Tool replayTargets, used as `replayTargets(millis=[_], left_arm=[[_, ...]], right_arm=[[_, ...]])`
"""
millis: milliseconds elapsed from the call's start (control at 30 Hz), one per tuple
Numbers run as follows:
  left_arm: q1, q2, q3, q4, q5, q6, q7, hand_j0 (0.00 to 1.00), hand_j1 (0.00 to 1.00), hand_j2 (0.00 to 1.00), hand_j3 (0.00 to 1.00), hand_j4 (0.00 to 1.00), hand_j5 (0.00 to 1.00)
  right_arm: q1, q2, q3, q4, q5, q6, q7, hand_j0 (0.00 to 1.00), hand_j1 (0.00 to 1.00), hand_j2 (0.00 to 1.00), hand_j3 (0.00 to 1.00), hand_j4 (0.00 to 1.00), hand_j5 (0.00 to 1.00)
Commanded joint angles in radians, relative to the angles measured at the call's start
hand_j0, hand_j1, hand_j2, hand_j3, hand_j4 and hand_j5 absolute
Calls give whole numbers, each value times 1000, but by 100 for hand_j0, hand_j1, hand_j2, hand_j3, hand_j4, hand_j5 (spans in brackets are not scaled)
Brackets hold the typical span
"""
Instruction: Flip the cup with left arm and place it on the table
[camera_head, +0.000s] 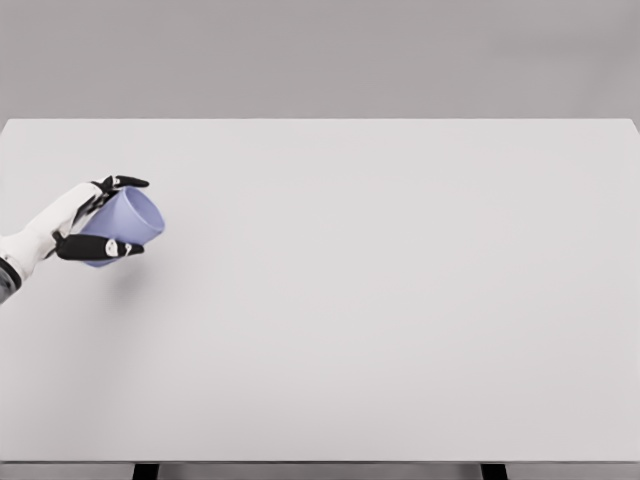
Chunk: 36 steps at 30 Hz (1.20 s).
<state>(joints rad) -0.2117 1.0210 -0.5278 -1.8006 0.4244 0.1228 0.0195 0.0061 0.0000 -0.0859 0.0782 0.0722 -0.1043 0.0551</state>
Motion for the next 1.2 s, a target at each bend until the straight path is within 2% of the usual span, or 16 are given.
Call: replayTargets(millis=[0, 100, 333, 467, 500, 633, 1167], left_arm=[[0, -7, 11, 0, 11, -32, 0, 80, 80, 80, 80, 80, 80], [3, -12, 25, 0, 25, -41, 0, 80, 80, 80, 80, 80, 80], [0, -99, 46, 0, 25, -55, 0, 80, 80, 80, 80, 80, 80], [20, -122, 89, 0, 27, -55, 0, 81, 81, 81, 81, 81, 81], [20, -156, 94, 0, 27, -55, 0, 81, 81, 81, 81, 81, 81], [26, -202, 117, 3, 27, -61, 0, 81, 81, 81, 81, 81, 81], [64, -248, 123, 17, 17, -72, 0, 82, 82, 82, 82, 82, 82]], right_arm=[[0, 0, 0, 0, 0, 0, 0, 100, 100, 100, 100, 100, 100], [0, 0, 0, 0, 0, 0, 0, 100, 100, 100, 100, 100, 100], [0, 0, 0, 0, 0, 0, 0, 100, 100, 100, 100, 100, 100], [0, 0, 0, 0, 0, 0, 0, 100, 100, 100, 100, 100, 100], [0, 0, 0, 0, 0, 0, 0, 100, 100, 100, 100, 100, 100], [0, 0, 0, 0, 0, 0, 0, 100, 100, 100, 100, 100, 100], [0, 0, 0, 0, 0, 0, 0, 100, 100, 100, 100, 100, 100]])
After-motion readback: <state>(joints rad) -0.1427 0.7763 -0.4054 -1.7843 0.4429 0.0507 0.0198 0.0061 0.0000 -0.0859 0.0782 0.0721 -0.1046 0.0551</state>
